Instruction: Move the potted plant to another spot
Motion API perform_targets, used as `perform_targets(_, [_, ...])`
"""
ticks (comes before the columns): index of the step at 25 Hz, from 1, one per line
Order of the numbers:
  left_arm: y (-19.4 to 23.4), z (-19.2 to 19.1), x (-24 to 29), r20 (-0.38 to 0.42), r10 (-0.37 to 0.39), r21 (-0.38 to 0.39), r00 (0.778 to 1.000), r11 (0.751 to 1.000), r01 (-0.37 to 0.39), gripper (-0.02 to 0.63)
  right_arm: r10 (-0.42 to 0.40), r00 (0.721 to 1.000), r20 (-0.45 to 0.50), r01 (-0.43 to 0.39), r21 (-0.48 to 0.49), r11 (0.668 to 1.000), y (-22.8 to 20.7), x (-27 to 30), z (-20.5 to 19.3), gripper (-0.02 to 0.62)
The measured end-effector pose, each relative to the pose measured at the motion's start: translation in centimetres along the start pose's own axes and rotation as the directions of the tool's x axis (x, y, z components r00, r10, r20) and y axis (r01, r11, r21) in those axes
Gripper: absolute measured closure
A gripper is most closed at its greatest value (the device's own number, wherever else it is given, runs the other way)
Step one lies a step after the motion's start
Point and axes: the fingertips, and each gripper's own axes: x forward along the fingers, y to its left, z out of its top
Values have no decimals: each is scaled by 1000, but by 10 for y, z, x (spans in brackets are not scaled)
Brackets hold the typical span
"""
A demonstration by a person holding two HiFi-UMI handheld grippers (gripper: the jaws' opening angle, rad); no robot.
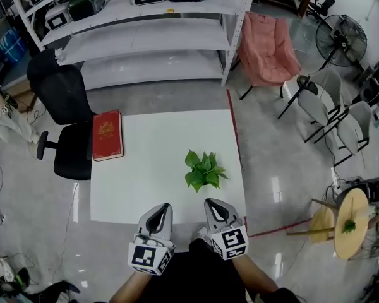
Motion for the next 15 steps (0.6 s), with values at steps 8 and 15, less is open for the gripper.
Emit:
perform_targets(8, [-7,-6,4,-21,56,4,998,998,-55,589,112,957,-267,-184,-263,947,-18,38,-46,583])
perform_targets(15, [-14,-5,9,-36,40,23,999,999,-40,589,55,869,-491,-350,-534,769,-25,69,-106,583])
